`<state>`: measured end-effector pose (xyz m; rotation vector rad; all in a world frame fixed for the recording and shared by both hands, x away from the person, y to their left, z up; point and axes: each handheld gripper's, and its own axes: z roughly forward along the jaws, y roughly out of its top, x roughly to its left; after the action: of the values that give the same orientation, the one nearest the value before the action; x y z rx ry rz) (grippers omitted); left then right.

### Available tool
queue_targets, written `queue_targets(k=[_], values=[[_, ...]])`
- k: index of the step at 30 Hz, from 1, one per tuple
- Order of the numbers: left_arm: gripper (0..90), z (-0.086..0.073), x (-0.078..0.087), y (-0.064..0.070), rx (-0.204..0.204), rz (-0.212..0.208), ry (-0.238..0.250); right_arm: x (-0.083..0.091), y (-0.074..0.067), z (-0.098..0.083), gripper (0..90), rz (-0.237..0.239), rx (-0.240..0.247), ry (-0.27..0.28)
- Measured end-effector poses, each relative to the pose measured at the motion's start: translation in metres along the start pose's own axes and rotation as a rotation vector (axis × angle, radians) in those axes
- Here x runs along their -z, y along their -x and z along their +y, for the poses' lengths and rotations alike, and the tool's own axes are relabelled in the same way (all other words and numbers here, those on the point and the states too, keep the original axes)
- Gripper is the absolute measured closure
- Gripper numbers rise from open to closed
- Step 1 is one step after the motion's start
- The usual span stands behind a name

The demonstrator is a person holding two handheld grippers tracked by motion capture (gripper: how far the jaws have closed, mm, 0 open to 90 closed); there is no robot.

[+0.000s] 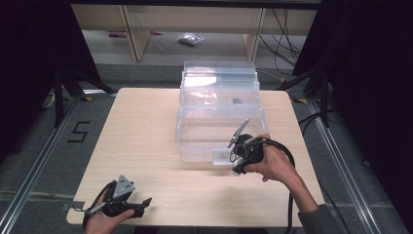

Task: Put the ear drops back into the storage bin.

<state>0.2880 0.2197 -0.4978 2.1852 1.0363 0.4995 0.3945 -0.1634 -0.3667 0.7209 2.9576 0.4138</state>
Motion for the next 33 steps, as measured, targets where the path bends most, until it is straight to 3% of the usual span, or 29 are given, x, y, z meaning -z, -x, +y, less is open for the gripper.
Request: queue_targets(k=[12, 24, 27, 28, 30, 33], values=[[15.1, 0.000, 0.000, 0.000, 0.005, 0.001, -0.003, 0.025, 0.017, -0.012, 60.2, -0.018, -0.042, 0.025], [15.1, 0.000, 0.000, 0.000, 0.010, 0.000, 0.001, 0.044, 0.039, -0.009, 60.2, -0.047, -0.084, 0.017], [15.1, 0.000, 0.000, 0.000, 0.010, 0.002, 0.001, 0.048, 0.045, -0.009, 60.2, -0.058, -0.088, 0.013], [15.1, 0.000, -0.001, 0.000, 0.012, 0.001, 0.002, 0.048, 0.048, -0.008, 60.2, -0.063, -0.056, 0.021], [15.1, 0.000, 0.000, 0.000, 0.011, 0.000, 0.000, 0.049, 0.049, -0.008, 60.2, -0.056, -0.105, 0.009], [15.1, 0.000, -0.001, 0.000, 0.011, 0.003, 0.002, 0.048, 0.056, -0.007, 60.2, -0.061, -0.113, 0.005]])
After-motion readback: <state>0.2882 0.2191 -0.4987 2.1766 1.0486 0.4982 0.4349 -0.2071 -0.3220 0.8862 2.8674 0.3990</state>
